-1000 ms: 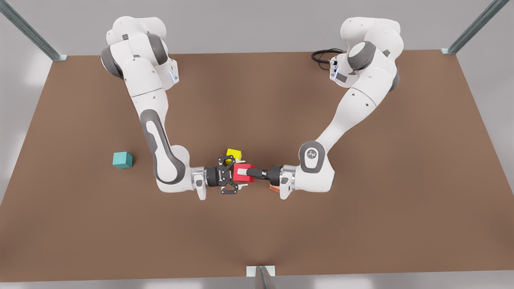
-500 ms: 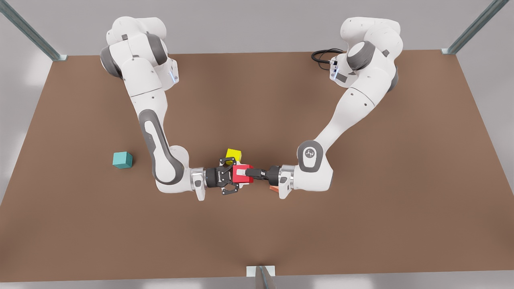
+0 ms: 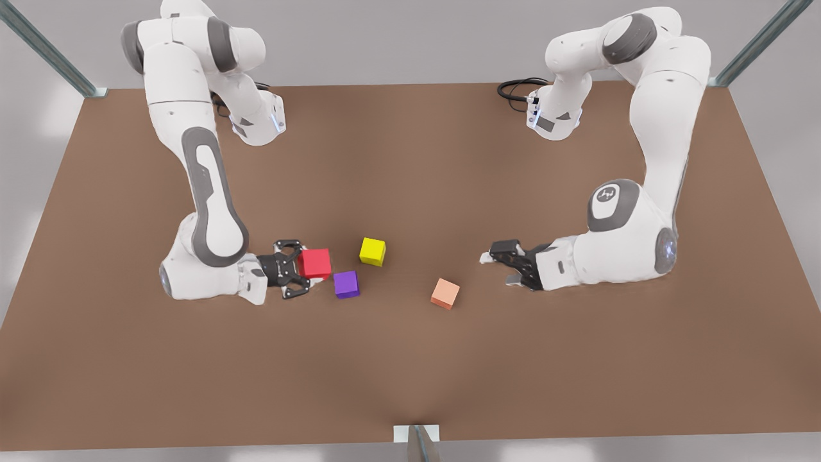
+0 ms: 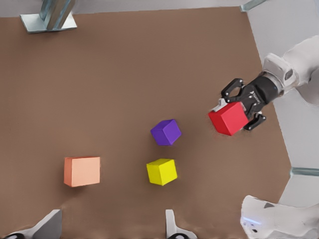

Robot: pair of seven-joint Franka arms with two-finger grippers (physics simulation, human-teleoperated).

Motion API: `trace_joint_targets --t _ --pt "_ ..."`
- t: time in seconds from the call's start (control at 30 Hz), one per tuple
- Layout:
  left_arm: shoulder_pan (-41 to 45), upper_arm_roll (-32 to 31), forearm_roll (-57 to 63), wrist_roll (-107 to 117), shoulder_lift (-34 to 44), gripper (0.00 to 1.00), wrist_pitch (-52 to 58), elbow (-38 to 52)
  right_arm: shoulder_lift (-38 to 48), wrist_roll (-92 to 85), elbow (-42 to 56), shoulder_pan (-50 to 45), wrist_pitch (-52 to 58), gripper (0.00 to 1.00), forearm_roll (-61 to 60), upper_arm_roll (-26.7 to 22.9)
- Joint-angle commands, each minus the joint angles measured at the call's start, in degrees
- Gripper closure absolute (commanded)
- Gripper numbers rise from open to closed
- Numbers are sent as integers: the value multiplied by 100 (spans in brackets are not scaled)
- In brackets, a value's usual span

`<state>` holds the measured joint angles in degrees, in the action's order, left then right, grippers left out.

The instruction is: Pick up red wooden cube and pass to hand red wooden cube and place in blue wooden cube

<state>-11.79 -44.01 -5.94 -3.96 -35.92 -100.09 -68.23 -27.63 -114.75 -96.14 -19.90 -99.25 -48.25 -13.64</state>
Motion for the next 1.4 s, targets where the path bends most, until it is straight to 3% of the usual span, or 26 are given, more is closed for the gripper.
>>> trace_joint_targets --t 0.0,0.07,0.1,0.13,0.17,0.3,0.4,0.6,1.13,1.17,1.2,1.23,1.37 --pt "-43 -73 2774 1723 313 0 2670 47 249 1736 -116 30 240 54 3505 -199" --pt "-201 -90 3064 1705 383 0 3021 319 302 1999 -360 74 -102 54 3551 -385" --pt "-62 459 2951 1418 821 0 2769 233 661 2324 -1036 65 -865 53 3594 -507" --pt "1131 3004 1285 54 2199 0 1699 -1205 794 2545 -1292 83 -1394 52 4015 -577" --pt "1969 3944 910 456 2572 0 1378 -1588 1066 2554 -1811 83 -2001 52 4096 -683" --pt "1952 3874 911 616 2247 0 1932 -1403 1524 2642 -3025 109 -3329 52 4104 -973" --pt "1943 3874 875 607 2264 0 2178 -1227 1498 2571 -3156 170 -3320 52 4421 -1333" --pt "1891 3891 875 598 2247 0 2178 -1227 1603 2518 -3587 294 -3566 52 4799 -1404" --pt "1812 3891 744 607 2212 0 2178 -1236 1208 2598 -3570 522 -4032 52 5133 -1439" --pt "1812 3891 744 598 2212 0 2187 -1227 1199 2606 -3578 522 -4041 50 5124 -1430" --pt "1820 3891 744 607 2212 0 2187 -1227 1207 2633 -3587 522 -4050 30 5124 -1431" --pt "1820 3891 744 607 2212 0 2187 -1227 1207 2800 -3614 496 -4041 0 5124 -1439" --pt "1820 3891 744 616 2212 0 2187 -1236 1216 2817 -3631 470 -4041 0 5124 -1430"
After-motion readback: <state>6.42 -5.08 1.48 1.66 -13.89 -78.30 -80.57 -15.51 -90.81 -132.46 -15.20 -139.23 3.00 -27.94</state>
